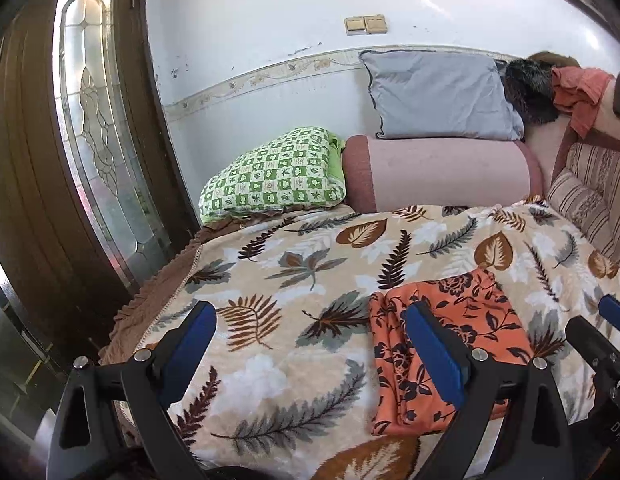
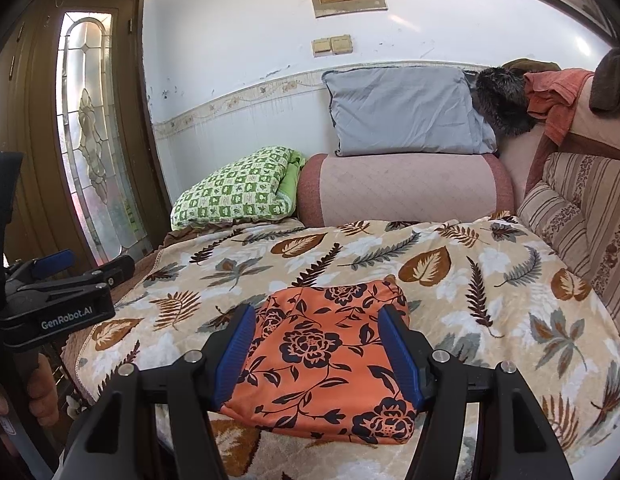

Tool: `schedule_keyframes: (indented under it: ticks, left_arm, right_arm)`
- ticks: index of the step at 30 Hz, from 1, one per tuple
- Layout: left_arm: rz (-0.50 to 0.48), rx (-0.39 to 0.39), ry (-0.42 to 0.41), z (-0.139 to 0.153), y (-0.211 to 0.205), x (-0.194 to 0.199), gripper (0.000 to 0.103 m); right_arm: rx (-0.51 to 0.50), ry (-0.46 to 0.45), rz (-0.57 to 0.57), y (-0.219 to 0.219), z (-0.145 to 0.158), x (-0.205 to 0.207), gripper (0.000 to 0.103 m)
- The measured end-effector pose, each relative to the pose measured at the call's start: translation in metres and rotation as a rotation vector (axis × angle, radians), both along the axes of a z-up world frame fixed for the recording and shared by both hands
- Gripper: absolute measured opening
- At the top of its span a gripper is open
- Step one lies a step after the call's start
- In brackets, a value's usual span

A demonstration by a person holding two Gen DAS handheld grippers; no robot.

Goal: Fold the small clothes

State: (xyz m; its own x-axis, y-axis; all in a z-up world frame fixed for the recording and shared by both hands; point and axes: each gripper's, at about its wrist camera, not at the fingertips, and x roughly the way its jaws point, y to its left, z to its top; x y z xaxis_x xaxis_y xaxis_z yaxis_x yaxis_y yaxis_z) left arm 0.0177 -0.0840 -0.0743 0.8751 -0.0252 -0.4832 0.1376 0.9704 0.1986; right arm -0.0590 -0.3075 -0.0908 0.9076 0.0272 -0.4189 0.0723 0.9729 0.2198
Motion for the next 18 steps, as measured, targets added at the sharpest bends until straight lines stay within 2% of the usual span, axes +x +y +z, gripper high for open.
schedule_keyframes:
  ticks: [9,18]
  left_arm:
    - [-0.014,0.016,0.010,-0.003,-0.002,0.004,0.096]
    - [-0.041,-0.018,0.029,-0.004,0.004,0.017,0.096]
  right_arm:
    - [0.005,0.011,0.008,0.000,-0.003,0.010,0.067]
    - [-0.019,0.022,0.015,0.007,0.002,0.027,0.067]
